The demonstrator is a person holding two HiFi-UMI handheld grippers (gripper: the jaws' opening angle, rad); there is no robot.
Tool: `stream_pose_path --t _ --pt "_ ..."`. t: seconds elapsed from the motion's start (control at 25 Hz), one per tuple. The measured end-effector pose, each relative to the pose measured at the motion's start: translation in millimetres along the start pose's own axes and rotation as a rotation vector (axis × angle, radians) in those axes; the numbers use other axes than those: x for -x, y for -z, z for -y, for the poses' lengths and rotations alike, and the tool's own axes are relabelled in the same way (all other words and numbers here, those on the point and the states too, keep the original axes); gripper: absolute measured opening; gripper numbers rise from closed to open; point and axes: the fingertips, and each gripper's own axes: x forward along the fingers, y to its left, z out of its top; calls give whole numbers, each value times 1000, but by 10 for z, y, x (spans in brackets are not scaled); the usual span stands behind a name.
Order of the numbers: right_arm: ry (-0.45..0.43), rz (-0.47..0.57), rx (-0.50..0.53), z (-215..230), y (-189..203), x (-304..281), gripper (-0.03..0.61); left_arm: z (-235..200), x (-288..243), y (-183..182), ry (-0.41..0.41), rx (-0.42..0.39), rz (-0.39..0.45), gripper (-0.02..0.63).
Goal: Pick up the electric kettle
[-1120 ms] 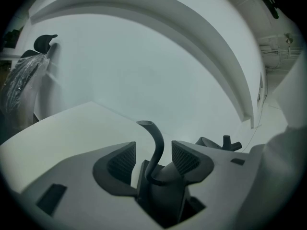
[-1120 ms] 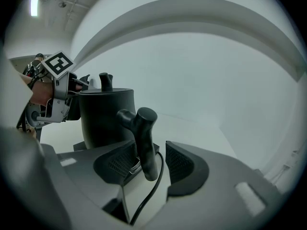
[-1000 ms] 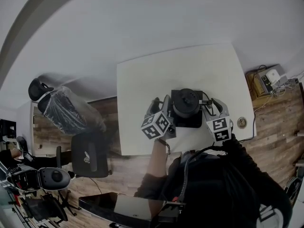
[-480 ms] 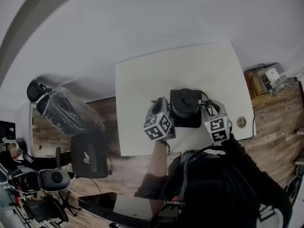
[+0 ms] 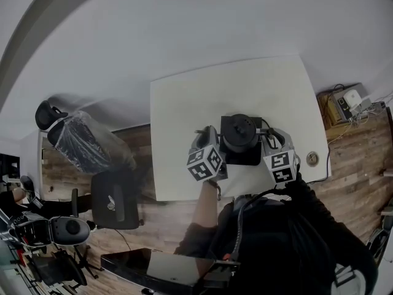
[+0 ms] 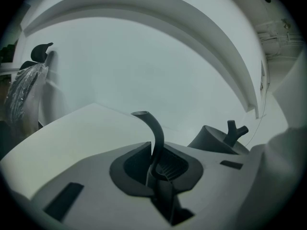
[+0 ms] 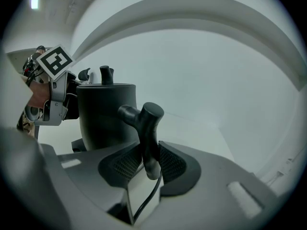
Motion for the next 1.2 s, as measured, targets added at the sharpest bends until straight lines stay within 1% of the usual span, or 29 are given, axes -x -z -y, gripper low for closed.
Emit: stream_pose_path --t 0.08,0.36,0.56,0.72,1.2 --pt "-2 7 10 14 -37 9 104 5 21 -7 -3 5 4 37" --pt "-3 19 6 63 -106 38 104 84 45 -101 6 -29 8 35" --pt "-1 21 18 58 -150 65 104 67 79 -104 -13 -9 8 35" --pt "1 31 24 77 -165 99 104 98 111 -101 -9 -9 14 35" --pt "-4 95 49 66 -452 230 104 183 327 -407 -1 -34 86 35"
